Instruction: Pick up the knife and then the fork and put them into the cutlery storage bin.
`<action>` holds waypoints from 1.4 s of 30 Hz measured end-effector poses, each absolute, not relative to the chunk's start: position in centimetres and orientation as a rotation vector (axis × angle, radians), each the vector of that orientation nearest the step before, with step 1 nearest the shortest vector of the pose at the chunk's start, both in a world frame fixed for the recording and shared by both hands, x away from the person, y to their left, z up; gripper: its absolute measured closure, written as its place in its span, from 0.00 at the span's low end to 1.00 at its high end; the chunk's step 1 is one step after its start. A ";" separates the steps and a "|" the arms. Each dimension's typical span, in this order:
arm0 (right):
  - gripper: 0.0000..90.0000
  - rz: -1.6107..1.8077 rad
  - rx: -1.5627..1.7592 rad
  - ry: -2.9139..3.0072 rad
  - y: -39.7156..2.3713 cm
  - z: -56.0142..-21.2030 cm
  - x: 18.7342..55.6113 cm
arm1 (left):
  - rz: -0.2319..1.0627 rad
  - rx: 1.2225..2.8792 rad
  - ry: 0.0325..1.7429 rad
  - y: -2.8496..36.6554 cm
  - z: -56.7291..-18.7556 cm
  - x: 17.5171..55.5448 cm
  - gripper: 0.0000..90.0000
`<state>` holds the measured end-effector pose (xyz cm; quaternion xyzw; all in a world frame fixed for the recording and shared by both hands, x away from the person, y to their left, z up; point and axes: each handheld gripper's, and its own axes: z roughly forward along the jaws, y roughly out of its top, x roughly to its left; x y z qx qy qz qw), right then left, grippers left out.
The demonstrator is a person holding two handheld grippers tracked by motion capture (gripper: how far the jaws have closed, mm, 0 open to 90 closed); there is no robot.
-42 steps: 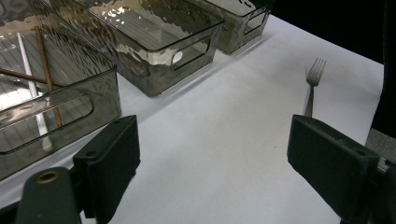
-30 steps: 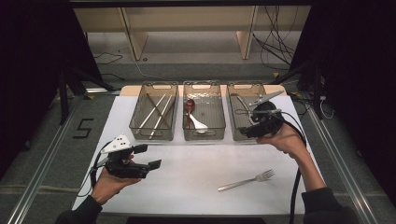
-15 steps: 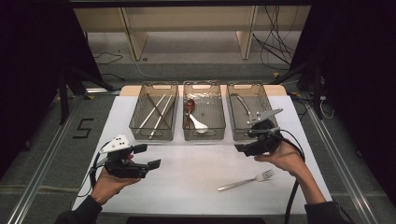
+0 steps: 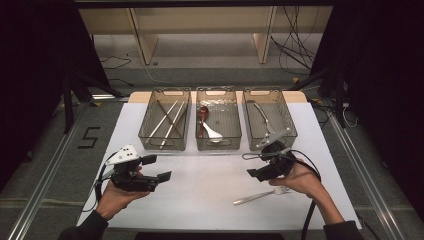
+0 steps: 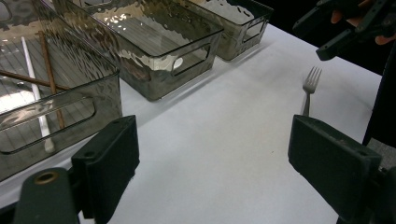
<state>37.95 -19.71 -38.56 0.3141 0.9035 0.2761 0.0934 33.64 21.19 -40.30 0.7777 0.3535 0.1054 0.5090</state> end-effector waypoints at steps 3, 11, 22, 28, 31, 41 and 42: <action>0.36 0.798 0.937 2.711 -19.7 -39.1 37.7 | 0.253 1.872 0.851 21.2 -40.3 33.6 0.18; 0.36 0.727 0.923 2.786 -19.9 -40.6 36.9 | 0.254 1.873 0.846 21.1 -40.3 33.6 0.18; 0.39 0.587 0.904 2.837 -20.6 -42.8 36.0 | 0.255 1.875 0.848 21.1 -40.3 33.6 0.18; 0.41 0.489 0.875 2.862 -20.6 -43.9 35.8 | 0.257 1.873 0.848 21.2 -40.3 33.6 0.18; 0.41 0.452 0.859 2.880 -20.4 -44.3 35.8 | 0.258 1.877 0.845 21.1 -40.3 33.6 0.18; 0.51 0.402 0.831 2.905 -20.1 -45.1 35.9 | 0.260 1.875 0.849 21.2 -40.3 33.5 0.18; 0.52 0.399 0.830 2.911 -20.1 -45.2 35.9 | 0.260 1.875 0.848 21.1 -40.3 33.5 0.18</action>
